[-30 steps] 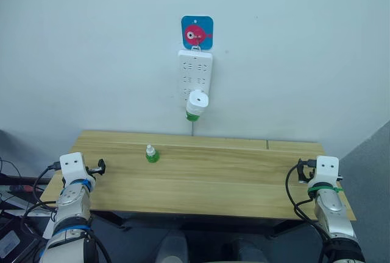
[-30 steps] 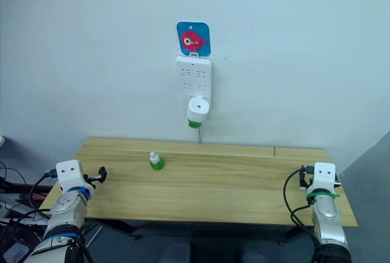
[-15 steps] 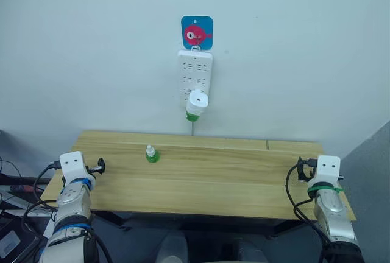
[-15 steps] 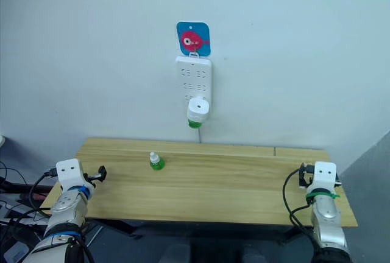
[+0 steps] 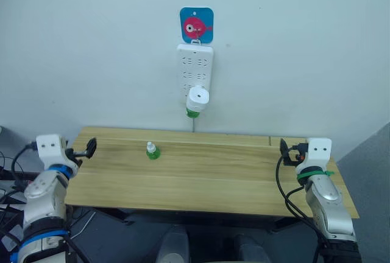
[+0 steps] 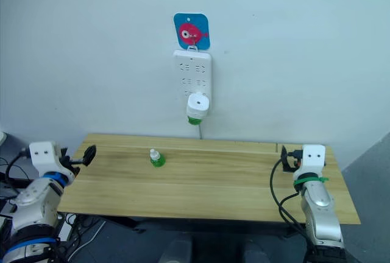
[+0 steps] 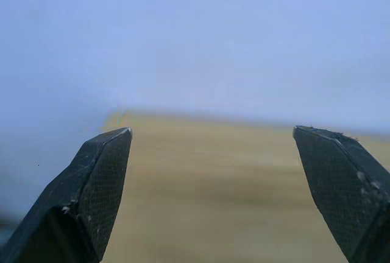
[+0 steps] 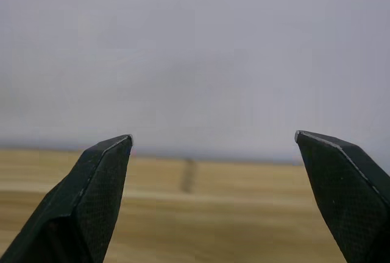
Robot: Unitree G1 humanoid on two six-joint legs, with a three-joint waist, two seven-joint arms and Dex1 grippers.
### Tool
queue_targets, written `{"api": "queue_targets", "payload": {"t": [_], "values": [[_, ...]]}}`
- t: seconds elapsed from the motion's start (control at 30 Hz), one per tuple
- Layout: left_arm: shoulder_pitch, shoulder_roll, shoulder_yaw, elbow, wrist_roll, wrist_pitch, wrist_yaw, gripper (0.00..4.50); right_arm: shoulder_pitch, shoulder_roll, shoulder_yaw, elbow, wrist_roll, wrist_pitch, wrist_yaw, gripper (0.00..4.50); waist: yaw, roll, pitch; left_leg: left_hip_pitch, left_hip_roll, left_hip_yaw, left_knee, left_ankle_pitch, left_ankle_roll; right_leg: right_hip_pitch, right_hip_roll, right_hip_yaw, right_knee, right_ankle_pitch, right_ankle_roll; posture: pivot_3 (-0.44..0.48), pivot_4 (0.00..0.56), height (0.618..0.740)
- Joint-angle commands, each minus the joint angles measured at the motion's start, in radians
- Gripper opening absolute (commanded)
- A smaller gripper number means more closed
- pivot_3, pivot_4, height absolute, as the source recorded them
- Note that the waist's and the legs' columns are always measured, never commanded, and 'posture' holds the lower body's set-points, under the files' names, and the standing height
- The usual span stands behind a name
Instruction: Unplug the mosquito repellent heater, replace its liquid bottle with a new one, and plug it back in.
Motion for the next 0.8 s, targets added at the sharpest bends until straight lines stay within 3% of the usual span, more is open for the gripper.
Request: {"api": "queue_targets", "payload": {"t": [0.03, 0.13, 0.23, 0.47, 0.8], "values": [[-0.065, 0.026, -0.062, -0.175, -0.074, 0.115, -0.150, 4.50, -0.030, -0.030, 0.040, -0.154, 0.059, 0.103, 0.071, 4.47, 0.003, 0.000, 0.010, 0.000, 0.000, 0.000, 0.000, 0.000, 0.000, 0.000, 0.000, 0.000, 0.000, 0.000, 0.000, 0.379, 0.187, 0.740], [-0.161, 0.020, -0.103, -0.231, -0.107, 0.192, -0.205, 3.90, -0.069, -0.046, 0.061, -0.184, 0.051, 0.149, 0.082, 4.50, 0.001, -0.001, 0.015, -0.001, 0.000, -0.001, 0.001, 0.000, 0.000, 0.000, 0.000, -0.001, 0.000, 0.000, 0.000, 0.367, 0.181, 0.740], [-0.268, -0.002, -0.186, -0.225, -0.076, 0.215, -0.260, 3.00, -0.116, -0.050, 0.066, -0.219, 0.071, 0.198, 0.090, 4.50, -0.004, -0.002, 0.019, -0.001, 0.000, -0.001, 0.001, 0.000, 0.000, -0.001, 0.001, -0.002, 0.000, 0.000, 0.000, 0.346, 0.181, 0.740], [-0.497, -0.067, -0.309, -0.004, 0.006, 0.140, -0.410, 3.00, -0.161, -0.028, 0.108, -0.300, 0.108, 0.310, 0.097, 4.50, -0.024, -0.002, 0.025, -0.002, -0.001, -0.003, 0.000, 0.000, 0.000, -0.001, 0.002, -0.003, 0.000, -0.001, 0.000, 0.318, 0.195, 0.740], [-0.747, -0.147, -0.324, 0.420, 0.129, -0.118, -0.478, 3.00, -0.137, -0.026, 0.112, -0.401, 0.111, 0.407, 0.077, 4.50, -0.043, -0.002, 0.050, -0.010, -0.001, -0.014, 0.001, 0.000, 0.001, -0.003, 0.003, -0.013, -0.001, 0.001, 0.003, 0.280, 0.225, 0.740]]}}
